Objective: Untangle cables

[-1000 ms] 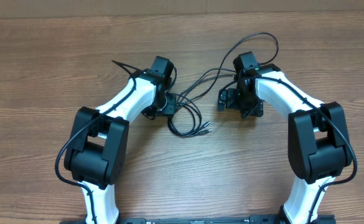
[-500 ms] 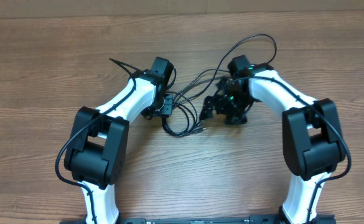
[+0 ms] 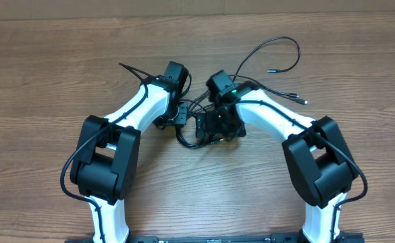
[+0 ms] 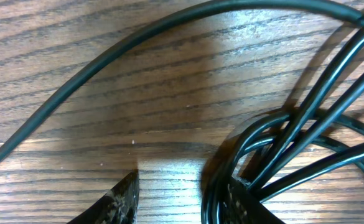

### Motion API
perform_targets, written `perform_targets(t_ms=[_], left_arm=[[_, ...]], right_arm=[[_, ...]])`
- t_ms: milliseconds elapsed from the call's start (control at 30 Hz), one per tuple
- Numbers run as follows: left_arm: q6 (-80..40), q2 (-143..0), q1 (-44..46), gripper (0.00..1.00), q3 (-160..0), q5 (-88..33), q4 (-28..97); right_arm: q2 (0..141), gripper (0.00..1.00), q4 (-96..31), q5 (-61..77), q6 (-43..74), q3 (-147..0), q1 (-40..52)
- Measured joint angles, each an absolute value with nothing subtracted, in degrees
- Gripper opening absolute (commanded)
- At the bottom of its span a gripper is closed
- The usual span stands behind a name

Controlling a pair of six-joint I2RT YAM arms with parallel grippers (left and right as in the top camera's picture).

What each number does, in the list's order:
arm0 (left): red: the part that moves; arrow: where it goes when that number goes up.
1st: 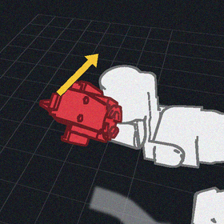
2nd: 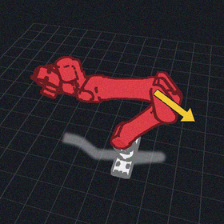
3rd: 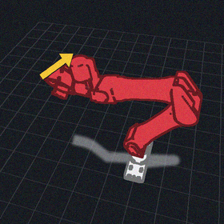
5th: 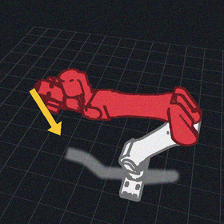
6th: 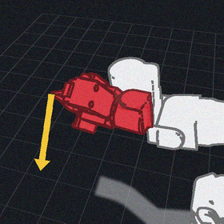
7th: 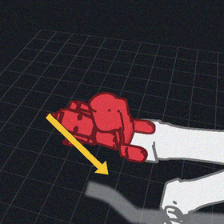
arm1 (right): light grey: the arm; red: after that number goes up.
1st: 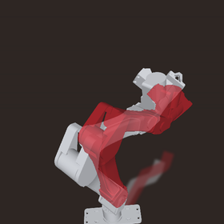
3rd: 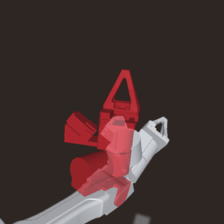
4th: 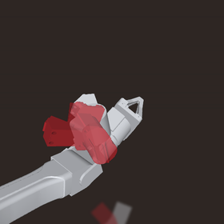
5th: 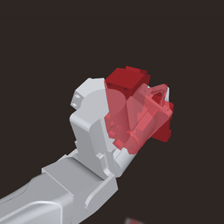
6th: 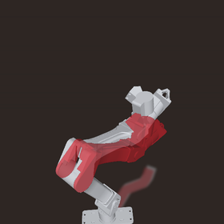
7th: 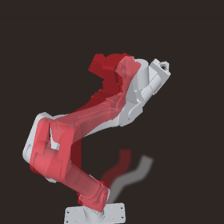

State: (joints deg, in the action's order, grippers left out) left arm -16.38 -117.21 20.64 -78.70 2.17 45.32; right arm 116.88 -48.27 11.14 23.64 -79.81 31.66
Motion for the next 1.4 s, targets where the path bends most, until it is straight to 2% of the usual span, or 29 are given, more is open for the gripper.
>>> perform_targets(t_ms=[333,1000,1400], left_arm=[[-16.38,-117.27,20.67,0.47,-78.81,2.07,45.50],[-16.38,-117.30,20.40,0.55,-79.24,9.04,48.64],[-16.38,-117.30,11.77,0.56,-79.29,10.79,49.98]], right_arm=[[118.54,1.00,-45.21,-8.29,31.20,-79.90,35.79],[119.85,1.00,-49.52,-11.14,33.26,-81.97,33.74],[119.85,1.00,-49.82,-15.90,33.74,-82.04,32.25]])
